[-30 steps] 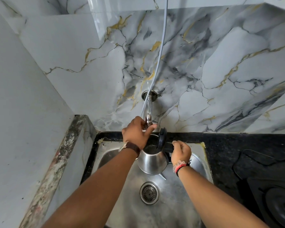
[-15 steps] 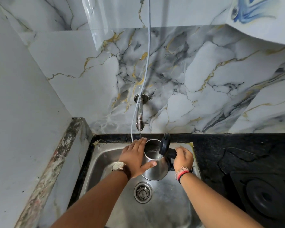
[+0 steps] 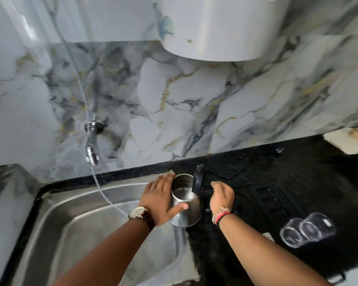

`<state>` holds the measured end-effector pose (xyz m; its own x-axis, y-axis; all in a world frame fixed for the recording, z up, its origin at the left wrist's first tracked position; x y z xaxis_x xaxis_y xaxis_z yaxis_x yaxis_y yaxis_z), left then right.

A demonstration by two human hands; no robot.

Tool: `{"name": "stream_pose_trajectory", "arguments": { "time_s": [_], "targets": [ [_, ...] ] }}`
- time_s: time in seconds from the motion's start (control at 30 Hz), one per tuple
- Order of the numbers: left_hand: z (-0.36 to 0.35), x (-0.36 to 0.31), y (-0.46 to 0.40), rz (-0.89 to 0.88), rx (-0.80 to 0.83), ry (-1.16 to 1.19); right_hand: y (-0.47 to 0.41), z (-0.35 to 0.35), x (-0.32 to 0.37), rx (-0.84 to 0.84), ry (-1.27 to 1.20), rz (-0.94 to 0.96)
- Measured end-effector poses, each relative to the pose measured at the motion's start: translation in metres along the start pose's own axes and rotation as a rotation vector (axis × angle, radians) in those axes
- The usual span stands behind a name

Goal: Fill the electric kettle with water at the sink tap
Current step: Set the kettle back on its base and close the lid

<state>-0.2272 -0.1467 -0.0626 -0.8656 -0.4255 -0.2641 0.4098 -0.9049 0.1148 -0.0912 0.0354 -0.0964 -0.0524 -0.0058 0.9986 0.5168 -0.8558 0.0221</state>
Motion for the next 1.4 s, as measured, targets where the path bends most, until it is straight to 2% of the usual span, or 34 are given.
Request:
{"name": "stream_pose_trajectory", "arguments": {
  "time_s": [0.2,0.43,0.57,1.0,1.07,1.2,1.33,1.4],
  "targets": [
    [-0.029,-0.125,-0.053,0.048,-0.020,0.042,-0.051,0.129,-0.008,0.017,0.062,0.019],
    [-0.055,-0.212,-0.096,0.127,0.032,0.100,-0.097,0.216,-0.026,0.098,0.102,0.019],
    [-0.067,-0.227,-0.104,0.137,0.116,0.339,-0.106,0.232,-0.043,0.155,0.089,-0.007],
    [-0.077,-0.224,-0.106,0.230,0.210,0.381,-0.111,0.231,-0.061,0.284,0.031,-0.116],
    [-0.071,-0.231,-0.105,0.249,0.175,0.353,-0.113,0.234,-0.058,0.331,0.060,-0.122],
    [-0.036,-0.262,-0.118,0.243,-0.084,0.392,-0.113,0.239,-0.045,0.400,0.193,-0.058],
    [-0.004,-0.292,-0.145,0.134,-0.111,0.312,-0.109,0.244,-0.034,0.438,0.336,-0.081],
    [0.001,-0.287,-0.143,0.127,-0.158,0.357,-0.108,0.249,-0.030,0.434,0.367,-0.082]
  ]
}}
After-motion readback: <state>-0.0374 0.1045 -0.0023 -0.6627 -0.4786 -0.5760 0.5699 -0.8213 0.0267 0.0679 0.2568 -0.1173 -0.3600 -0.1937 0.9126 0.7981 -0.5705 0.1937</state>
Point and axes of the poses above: each hand's wrist, its own y-axis away from the middle knuckle, its own z-axis out of the back of the hand, x = y × z, the point moved 3 cm from there along -y, towards the middle knuckle, and after that the axes turned 14 degrees about x, right-handed, at the moved point
